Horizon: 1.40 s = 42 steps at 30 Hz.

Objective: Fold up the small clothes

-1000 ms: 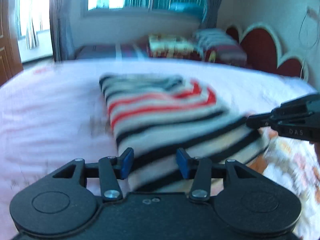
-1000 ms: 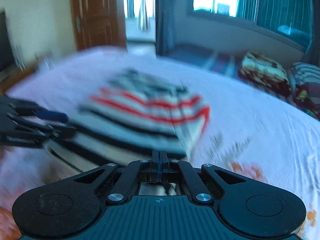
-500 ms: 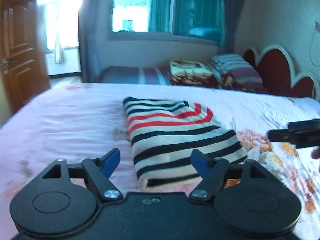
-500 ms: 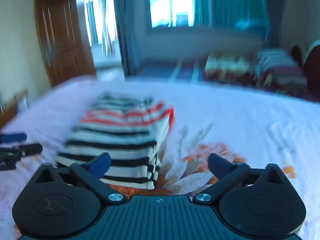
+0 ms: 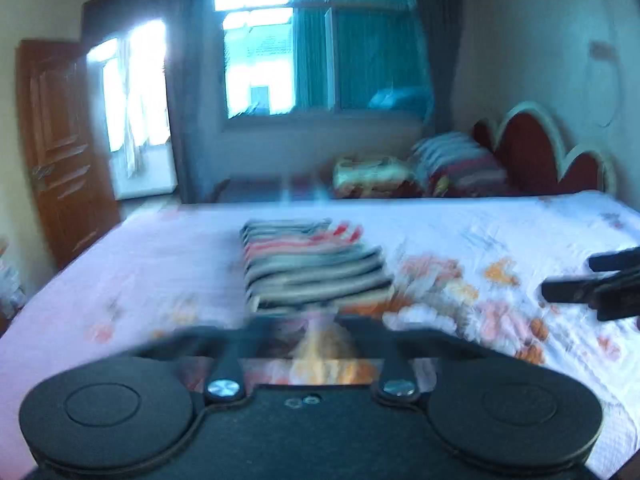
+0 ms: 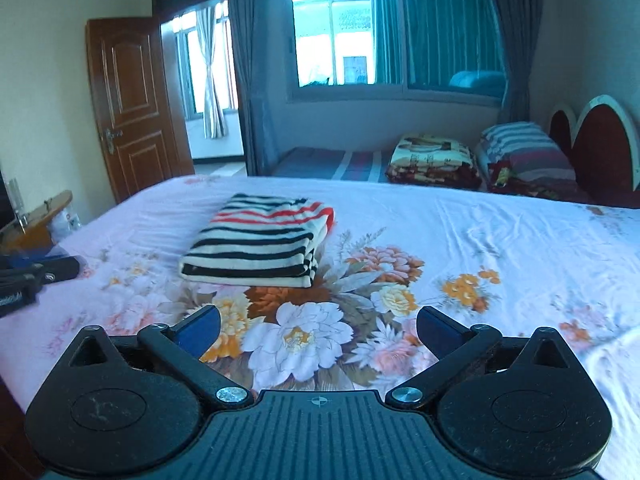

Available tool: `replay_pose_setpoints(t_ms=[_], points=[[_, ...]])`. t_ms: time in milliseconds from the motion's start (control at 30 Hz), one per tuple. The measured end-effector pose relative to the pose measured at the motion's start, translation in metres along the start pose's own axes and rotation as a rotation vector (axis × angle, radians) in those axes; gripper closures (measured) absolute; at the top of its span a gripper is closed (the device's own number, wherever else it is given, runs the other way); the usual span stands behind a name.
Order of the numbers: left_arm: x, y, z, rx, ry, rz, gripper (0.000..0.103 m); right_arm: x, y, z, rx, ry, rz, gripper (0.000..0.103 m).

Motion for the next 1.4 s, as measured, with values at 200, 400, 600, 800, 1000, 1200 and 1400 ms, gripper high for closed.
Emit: replay_pose_setpoints(t_ms=[200,400,600,800,1000,1200,1400], points=[[-0.001,-0.005,-0.054,-0.016,-0.120,-0.038,0.001,-0.003,0.011,-0.044,0.040,-0.040,-0.025,0.000],[0.000,-0.009,-0.072,-0.044,-0.132,-0.044,0.001,-0.004,0.023,-0.068,0.034,-0.061,-0.035,0.000],[0.001,-0.004,-0.080,-0.054,-0.126,-0.060,0.001,-0.008,0.031,-0.083,0.023,-0.081,-0.045,0.000],[-0.001,-0.003,-0.086,-0.055,-0.140,-0.059,0.001,-0.015,0.032,-0.091,0.026,-0.100,-0.046,0.000],[0.001,-0.003,-0.089,-0.045,-0.136,-0.047,0.001,-0.013,0.032,-0.095,0.031,-0.099,-0.039,0.000],[-0.001,-0.005,-0.092,-0.039,-0.151,-0.034,0.001,-0.012,0.031,-0.095,0.026,-0.093,-0.037,0.000],[0.000,-0.006,-0.093,-0.039,-0.154,-0.024,0.001,-0.011,0.030,-0.098,0.031,-0.100,-0.031,0.000]])
Point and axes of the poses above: each gripper's, at about its wrist camera, not at the fingertips, and z roughly the way its jaws point, y to its left, x to its underside, the point moved 2 cm from there along z, roughly the way its jaws point, and after that the axes turned 8 degrees about -z, right-handed, at the moved point
